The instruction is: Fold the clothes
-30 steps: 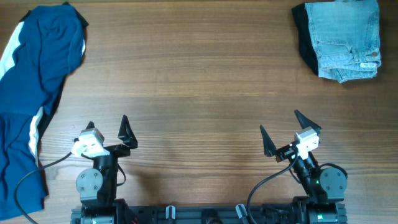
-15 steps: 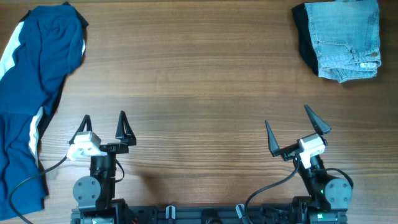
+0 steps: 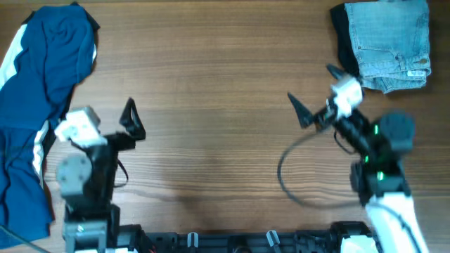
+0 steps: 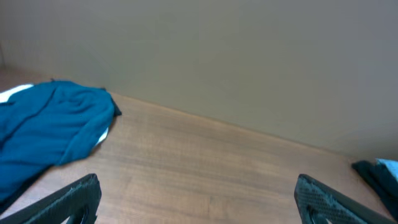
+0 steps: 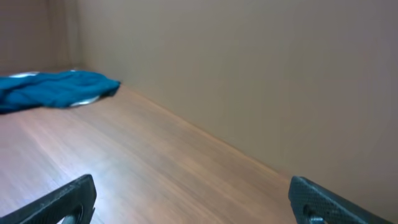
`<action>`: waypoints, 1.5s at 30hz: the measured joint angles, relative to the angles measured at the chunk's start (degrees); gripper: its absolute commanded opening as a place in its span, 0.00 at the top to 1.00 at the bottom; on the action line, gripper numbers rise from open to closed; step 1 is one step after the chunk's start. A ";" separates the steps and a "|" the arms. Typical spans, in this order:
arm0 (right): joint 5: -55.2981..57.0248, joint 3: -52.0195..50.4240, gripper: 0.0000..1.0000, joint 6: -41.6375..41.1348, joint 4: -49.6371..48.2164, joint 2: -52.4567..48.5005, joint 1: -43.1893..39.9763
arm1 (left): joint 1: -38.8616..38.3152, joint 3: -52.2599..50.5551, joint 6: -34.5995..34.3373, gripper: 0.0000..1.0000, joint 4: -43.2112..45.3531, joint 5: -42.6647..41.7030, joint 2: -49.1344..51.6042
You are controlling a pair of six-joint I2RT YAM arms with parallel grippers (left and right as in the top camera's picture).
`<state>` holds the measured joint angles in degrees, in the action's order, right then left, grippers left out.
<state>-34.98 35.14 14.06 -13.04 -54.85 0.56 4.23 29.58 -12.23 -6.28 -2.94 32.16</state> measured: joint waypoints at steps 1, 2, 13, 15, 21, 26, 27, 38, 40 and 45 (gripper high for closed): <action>-1.55 4.42 0.00 0.20 2.93 -4.44 0.00 | 0.00 3.21 0.02 0.00 -2.84 0.02 3.04; -2.43 7.19 0.00 0.20 5.38 -7.08 0.00 | 0.00 6.49 0.11 0.00 -5.88 0.02 6.03; -5.73 40.83 0.00 3.48 44.37 -26.43 0.00 | 0.00 40.57 0.66 0.00 -36.30 -1.55 38.01; -5.73 45.07 0.00 3.93 50.07 -29.11 0.00 | 0.00 44.68 0.66 0.00 -39.74 -3.15 42.32; -5.77 49.77 0.00 4.02 54.42 -33.90 0.00 | 0.00 46.34 0.66 0.00 -41.18 -4.26 49.16; -6.16 49.88 0.00 -2.32 49.77 -34.12 0.00 | 0.02 46.36 0.66 0.00 -39.54 -4.20 54.93; -6.16 49.88 0.00 -2.73 49.13 -34.10 0.00 | 0.07 46.36 0.66 0.00 -39.54 -3.96 55.32; -6.19 50.31 0.01 -4.20 48.11 -38.93 2.23 | 21.99 46.47 -0.07 0.04 -33.00 4.81 59.39; -6.16 50.31 0.01 -4.44 47.71 -40.92 3.10 | 25.29 46.47 1.09 0.02 -28.87 5.27 61.29; -6.16 50.31 0.02 -5.51 46.64 -45.33 5.07 | 28.74 46.66 10.64 0.02 -20.55 5.70 69.13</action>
<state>-41.15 85.45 8.56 33.61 -100.18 5.63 32.97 76.25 -1.58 -26.83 2.76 101.30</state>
